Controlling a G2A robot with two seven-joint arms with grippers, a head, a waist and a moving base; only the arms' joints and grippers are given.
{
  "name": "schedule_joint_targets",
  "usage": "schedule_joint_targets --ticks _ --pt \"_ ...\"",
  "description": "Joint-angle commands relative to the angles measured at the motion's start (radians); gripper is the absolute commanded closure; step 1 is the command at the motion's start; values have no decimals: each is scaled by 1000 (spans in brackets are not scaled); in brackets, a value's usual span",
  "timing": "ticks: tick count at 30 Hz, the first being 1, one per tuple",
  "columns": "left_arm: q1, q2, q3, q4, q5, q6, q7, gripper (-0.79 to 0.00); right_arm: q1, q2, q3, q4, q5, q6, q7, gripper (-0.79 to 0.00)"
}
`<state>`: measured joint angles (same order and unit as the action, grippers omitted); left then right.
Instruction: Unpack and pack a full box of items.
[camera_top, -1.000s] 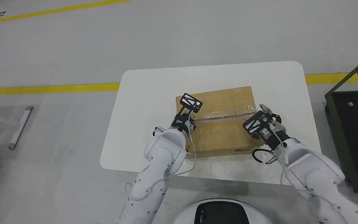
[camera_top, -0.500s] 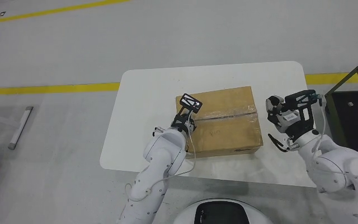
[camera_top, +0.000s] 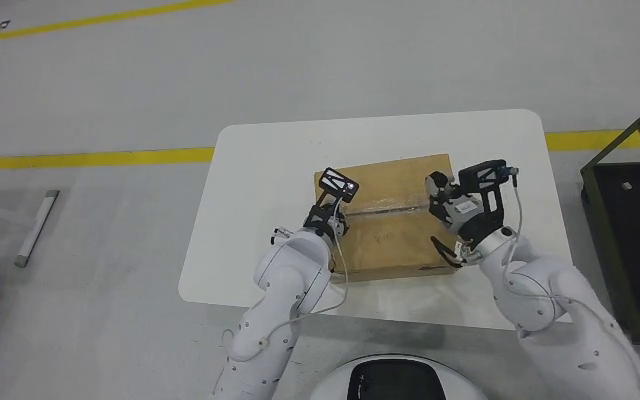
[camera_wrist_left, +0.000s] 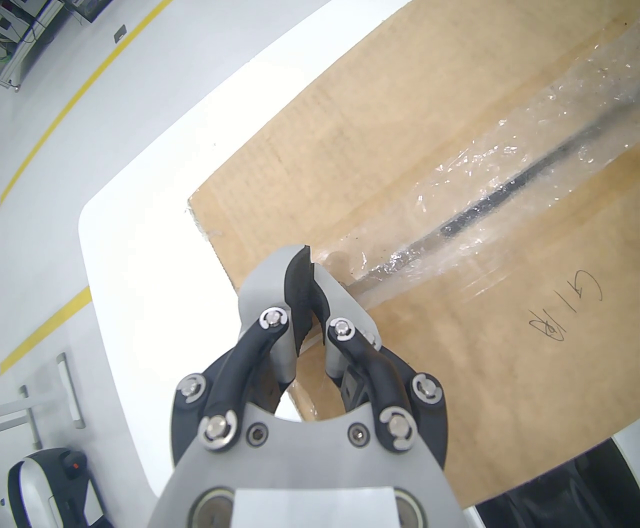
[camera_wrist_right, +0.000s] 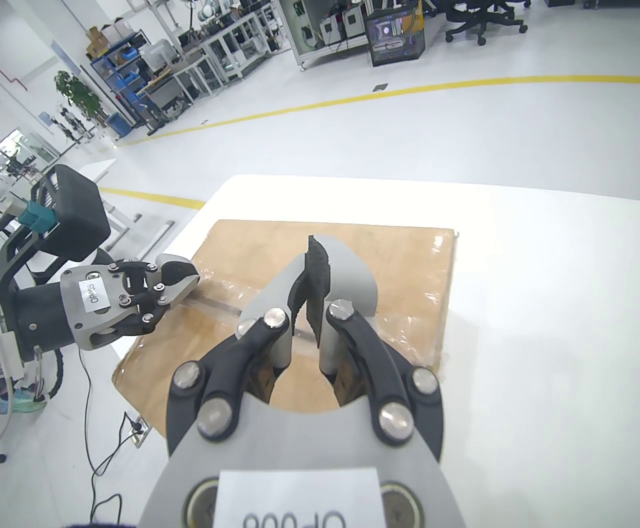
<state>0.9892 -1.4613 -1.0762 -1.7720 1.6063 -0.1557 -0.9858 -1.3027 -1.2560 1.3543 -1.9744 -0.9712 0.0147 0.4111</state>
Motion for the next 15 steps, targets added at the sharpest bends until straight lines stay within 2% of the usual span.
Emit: schedule_joint_targets --ticks 1,7,11,13,14,15 --pt "1 0 -1 1 0 -1 -1 -49 18 -3 -28 27 -12 1 -2 0" --pt "3 -1 -4 -1 -1 -7 -1 -58 63 -10 -90 120 -77 12 -5 0" --pt "5 -1 -7 -3 -3 -8 0 -123 73 -13 -111 155 -112 21 -13 0" --pt "6 -1 -7 -5 0 -10 -2 -262 75 -13 -117 165 -128 21 -15 0" --pt "7 -1 -8 -6 -1 -10 -2 -440 76 -14 -119 169 -138 22 -17 0" --pt "7 -1 -9 -7 -2 -10 -2 -656 76 -14 -121 172 -145 22 -19 0"
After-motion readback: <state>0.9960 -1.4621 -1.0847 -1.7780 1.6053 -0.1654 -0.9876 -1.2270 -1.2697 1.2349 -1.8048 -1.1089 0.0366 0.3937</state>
